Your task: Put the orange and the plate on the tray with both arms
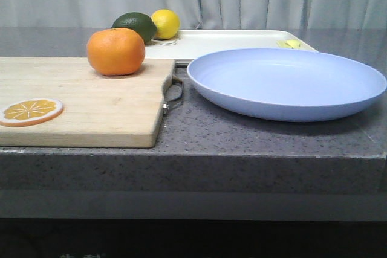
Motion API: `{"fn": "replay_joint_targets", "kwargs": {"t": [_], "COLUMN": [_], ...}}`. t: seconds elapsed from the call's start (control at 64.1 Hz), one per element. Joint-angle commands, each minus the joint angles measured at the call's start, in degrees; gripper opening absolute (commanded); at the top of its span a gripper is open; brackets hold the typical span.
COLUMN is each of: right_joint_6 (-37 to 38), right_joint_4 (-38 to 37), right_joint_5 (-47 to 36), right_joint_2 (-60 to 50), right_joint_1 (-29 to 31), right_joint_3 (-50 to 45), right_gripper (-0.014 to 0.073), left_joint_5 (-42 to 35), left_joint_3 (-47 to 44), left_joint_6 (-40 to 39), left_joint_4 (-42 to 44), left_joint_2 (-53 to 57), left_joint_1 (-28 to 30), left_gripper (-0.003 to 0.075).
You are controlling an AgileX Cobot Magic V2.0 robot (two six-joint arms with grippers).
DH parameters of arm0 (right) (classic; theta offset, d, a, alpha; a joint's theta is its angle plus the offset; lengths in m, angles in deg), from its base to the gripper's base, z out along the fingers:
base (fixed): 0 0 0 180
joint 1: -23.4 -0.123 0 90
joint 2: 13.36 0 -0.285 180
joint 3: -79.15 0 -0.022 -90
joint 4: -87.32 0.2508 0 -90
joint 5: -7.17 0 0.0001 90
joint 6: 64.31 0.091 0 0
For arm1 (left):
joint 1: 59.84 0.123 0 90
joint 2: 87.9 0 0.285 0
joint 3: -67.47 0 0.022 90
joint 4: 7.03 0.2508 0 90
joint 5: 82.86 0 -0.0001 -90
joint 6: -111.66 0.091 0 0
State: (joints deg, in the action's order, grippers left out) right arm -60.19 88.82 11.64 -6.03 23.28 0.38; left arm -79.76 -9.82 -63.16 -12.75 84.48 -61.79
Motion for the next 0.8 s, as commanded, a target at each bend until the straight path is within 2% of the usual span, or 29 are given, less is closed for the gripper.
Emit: {"fn": "replay_joint_targets", "kwargs": {"t": [0.0,0.562,0.781], "right_joint_6": [0.04,0.04,0.05], "right_joint_4": [-0.60,-0.60,-0.60], "right_joint_5": [-4.47,-4.47,-8.86], "right_joint_2": [-1.40,-1.40,-1.40], "right_joint_1": [0.00,0.00,0.00], "right_joint_3": [0.25,0.25,0.25], "right_gripper": [-0.0068,-0.0068,-0.0068], "left_joint_5": [-4.77,-4.77,-5.48], "left_joint_3": [-0.23,-0.23,-0.23], "left_joint_6": [-0.46,-0.46,-0.46], "left_joint_4": [-0.47,-0.47,-0.47], "left_joint_2": [1.16,1.16,1.16], "left_joint_1": [0.10,0.10,0.10], "left_gripper": [-0.0017,-0.0017,-0.0017]}}
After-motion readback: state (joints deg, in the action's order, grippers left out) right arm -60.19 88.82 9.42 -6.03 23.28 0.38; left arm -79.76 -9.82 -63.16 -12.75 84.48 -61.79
